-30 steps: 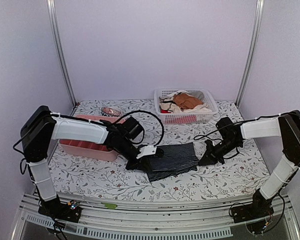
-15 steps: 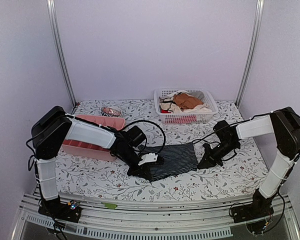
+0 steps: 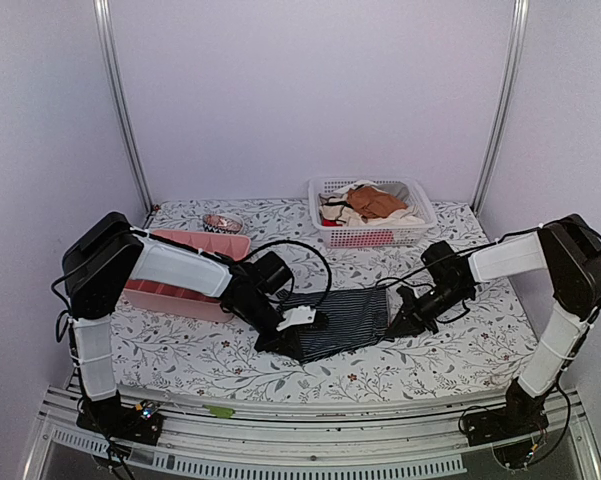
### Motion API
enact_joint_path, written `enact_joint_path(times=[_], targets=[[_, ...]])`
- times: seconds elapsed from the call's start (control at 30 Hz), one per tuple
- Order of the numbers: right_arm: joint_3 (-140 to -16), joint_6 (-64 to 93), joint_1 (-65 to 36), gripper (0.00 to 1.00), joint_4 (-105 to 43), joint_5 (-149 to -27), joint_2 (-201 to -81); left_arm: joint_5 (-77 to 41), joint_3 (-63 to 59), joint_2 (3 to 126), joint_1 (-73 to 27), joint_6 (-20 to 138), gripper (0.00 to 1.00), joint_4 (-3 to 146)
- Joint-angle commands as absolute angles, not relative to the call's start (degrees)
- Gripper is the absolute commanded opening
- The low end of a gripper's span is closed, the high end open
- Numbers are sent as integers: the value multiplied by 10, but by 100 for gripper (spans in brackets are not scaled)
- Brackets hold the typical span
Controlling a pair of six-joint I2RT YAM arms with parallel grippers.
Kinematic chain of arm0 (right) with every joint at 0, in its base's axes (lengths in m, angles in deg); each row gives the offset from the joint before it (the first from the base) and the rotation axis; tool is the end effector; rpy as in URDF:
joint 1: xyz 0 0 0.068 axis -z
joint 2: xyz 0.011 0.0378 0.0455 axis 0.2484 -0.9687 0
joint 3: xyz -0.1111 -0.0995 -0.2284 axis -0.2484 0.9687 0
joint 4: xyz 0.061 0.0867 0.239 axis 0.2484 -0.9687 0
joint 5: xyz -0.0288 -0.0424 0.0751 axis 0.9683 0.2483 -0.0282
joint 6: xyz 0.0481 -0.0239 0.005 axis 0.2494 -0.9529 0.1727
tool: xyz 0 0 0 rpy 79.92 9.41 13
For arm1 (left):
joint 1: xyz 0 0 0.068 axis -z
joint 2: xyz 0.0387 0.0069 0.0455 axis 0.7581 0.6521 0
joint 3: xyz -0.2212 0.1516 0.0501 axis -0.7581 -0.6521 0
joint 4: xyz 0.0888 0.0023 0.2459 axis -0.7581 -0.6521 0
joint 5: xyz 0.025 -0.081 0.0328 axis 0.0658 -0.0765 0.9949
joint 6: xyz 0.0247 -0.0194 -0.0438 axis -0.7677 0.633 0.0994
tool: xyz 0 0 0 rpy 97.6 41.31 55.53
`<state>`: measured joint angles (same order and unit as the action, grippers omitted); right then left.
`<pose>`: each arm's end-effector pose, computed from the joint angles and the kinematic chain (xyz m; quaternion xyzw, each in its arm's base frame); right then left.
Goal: Roll the underwear
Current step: Adjust the underwear at the center of the board.
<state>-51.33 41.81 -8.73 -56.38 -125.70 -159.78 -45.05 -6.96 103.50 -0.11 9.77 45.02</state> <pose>0.2564 0.1372 0.1253 -0.0404 -0.9155 -0.3904 0.0882 0.2283 -0.2959 0.1176 0.6823 0.6487 -0.3132 0.1247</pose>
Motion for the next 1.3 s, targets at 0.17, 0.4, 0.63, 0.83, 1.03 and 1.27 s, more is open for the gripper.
enact_joint_path(times=[0.17,0.4,0.63,0.83,1.03,1.27], targets=[[-489,407,-80,0,-570,-1221,-1635,-421,-82,1032,2,101,0,440],[-502,400,-42,0,-612,-1170,-1583,-422,-88,1026,-1,101,0,441],[-520,389,-42,0,-624,-1186,-1581,-421,-85,1023,-2,99,0,439],[-514,383,-42,0,-624,-1188,-1589,-439,-77,976,-3,114,0,437],[-526,380,-42,0,-633,-1197,-1579,-456,-79,975,-3,115,0,437],[-523,379,-42,0,-636,-1191,-1576,-498,-67,1003,-2,102,0,429]])
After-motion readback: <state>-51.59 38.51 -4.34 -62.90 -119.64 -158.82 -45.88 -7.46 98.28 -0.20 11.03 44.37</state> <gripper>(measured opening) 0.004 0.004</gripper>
